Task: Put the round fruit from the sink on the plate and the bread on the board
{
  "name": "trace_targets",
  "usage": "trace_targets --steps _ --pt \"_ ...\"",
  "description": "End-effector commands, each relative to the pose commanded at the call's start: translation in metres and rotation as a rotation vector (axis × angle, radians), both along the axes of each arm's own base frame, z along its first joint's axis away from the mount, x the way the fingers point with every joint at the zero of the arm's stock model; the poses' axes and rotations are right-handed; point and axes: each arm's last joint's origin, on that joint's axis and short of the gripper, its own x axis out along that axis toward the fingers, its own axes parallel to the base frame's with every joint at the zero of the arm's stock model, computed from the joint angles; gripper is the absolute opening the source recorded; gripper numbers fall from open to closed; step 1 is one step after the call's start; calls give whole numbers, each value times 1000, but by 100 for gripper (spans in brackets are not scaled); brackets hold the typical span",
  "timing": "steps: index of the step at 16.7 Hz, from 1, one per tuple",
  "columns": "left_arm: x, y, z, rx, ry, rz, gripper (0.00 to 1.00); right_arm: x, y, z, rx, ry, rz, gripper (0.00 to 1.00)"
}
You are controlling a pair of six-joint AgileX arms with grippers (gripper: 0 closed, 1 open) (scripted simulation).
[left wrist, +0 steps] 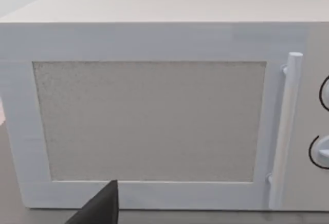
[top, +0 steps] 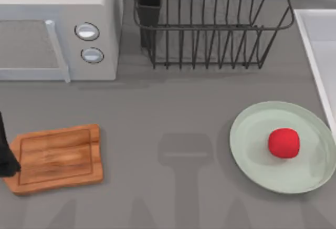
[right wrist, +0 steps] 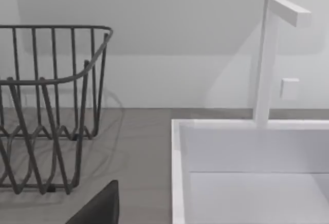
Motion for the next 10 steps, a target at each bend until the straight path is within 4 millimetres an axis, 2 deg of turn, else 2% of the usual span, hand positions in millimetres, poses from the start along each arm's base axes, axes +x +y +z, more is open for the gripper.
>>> trace_targets --steps 5,7,10 --pt "11 6 33 51 233 37 100 0 0 0 0 0 0 100" --pt "24 10 48 73 384 51 100 0 0 0 0 0 0 100" --pt "57 21 65 97 649 61 100 0 0 0 0 0 0 100"
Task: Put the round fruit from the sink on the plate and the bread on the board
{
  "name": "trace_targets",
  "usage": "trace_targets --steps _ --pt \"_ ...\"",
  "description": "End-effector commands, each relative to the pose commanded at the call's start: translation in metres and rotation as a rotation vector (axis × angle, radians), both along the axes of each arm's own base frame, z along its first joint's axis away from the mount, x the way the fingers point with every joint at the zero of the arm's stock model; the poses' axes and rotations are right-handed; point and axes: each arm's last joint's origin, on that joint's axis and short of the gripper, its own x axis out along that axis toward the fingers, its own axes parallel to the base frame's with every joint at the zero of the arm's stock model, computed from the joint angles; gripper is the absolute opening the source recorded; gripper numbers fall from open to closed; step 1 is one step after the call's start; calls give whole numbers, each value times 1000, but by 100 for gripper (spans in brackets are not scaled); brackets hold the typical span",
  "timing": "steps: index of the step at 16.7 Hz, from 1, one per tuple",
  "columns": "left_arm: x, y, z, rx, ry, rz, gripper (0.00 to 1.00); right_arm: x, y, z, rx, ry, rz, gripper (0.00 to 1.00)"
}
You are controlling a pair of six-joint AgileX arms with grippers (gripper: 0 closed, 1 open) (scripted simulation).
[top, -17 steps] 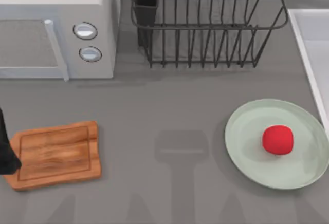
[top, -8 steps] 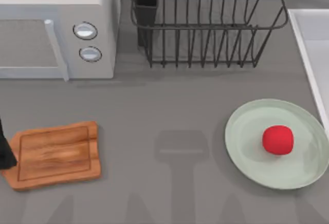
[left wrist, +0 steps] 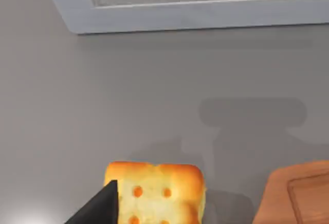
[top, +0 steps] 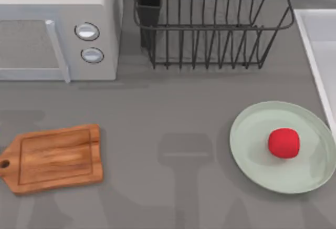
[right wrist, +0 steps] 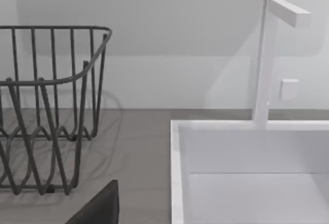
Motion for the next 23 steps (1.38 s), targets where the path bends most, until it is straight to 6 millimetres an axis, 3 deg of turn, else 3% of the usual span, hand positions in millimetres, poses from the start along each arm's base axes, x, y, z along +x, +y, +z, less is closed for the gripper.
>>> trace_targets --steps 4,8,11,14,20,23 --pt "57 22 2 -8 369 3 100 0 0 0 0 0 0 100" --pt "108 47 -19 -47 679 -11 100 0 0 0 0 0 0 100" --pt "132 61 -36 -78 828 -24 100 0 0 0 0 0 0 100" --pt "142 68 -45 -94 892 -31 100 0 0 0 0 0 0 100" --pt "143 67 -47 -93 895 -34 100 0 0 0 0 0 0 100" --pt "144 68 -66 -96 900 -32 100 0 0 0 0 0 0 100"
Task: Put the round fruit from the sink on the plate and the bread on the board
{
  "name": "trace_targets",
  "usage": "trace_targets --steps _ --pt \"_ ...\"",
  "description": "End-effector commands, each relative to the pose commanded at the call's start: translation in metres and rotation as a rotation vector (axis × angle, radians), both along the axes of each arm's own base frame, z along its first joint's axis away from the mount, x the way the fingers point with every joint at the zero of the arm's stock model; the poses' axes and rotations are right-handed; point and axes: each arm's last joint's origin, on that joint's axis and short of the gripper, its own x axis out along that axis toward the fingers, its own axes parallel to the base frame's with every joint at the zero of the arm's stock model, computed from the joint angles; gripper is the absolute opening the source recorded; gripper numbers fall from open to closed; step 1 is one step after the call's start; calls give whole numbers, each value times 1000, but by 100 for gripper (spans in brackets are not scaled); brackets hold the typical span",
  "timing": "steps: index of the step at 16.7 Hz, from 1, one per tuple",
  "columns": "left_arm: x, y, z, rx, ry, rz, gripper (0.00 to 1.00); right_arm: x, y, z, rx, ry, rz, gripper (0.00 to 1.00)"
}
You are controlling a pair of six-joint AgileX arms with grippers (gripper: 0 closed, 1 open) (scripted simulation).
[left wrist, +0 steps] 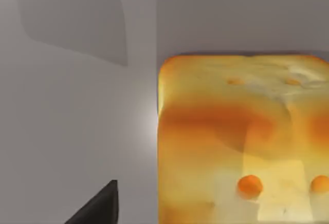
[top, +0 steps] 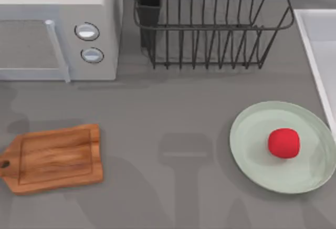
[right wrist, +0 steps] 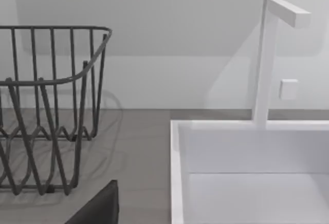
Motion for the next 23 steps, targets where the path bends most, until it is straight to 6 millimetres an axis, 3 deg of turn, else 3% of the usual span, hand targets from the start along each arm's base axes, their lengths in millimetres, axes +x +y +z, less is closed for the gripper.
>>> trace_targets --steps 5,10,23 --pt "0 1 -45 2 -8 0 100 0 0 0 0 0 0 100" --pt "-1 0 -49 1 -4 0 100 0 0 0 0 0 0 100" --pt "-1 0 -49 1 -4 0 2 0 0 0 0 0 0 100"
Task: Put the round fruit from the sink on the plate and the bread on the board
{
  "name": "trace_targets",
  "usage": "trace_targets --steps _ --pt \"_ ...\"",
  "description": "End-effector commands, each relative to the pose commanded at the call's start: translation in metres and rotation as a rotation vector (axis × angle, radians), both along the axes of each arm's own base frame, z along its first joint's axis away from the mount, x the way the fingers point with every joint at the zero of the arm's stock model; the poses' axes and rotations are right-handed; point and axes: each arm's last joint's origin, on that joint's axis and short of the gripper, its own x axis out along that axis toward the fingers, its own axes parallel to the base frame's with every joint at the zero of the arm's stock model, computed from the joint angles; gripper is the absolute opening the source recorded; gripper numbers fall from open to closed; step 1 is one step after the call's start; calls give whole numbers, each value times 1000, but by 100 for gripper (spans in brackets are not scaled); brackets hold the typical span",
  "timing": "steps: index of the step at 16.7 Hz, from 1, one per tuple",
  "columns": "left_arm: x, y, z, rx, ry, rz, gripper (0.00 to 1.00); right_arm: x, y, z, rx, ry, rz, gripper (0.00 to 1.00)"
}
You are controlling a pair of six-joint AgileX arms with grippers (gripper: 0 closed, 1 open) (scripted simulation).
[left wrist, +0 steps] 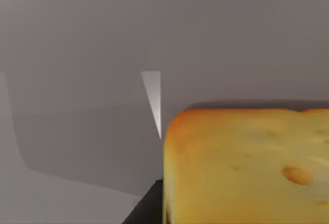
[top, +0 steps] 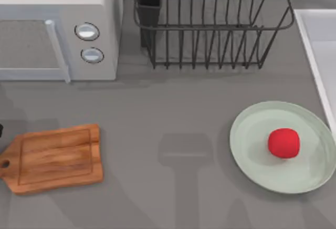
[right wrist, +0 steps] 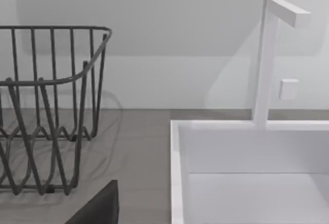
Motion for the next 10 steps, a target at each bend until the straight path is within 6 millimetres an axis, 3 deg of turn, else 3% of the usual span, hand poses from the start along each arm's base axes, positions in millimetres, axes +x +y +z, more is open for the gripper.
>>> trace_targets --steps 10 --pt "1 0 2 0 -4 -3 0 0 0 0 0 0 0 100"
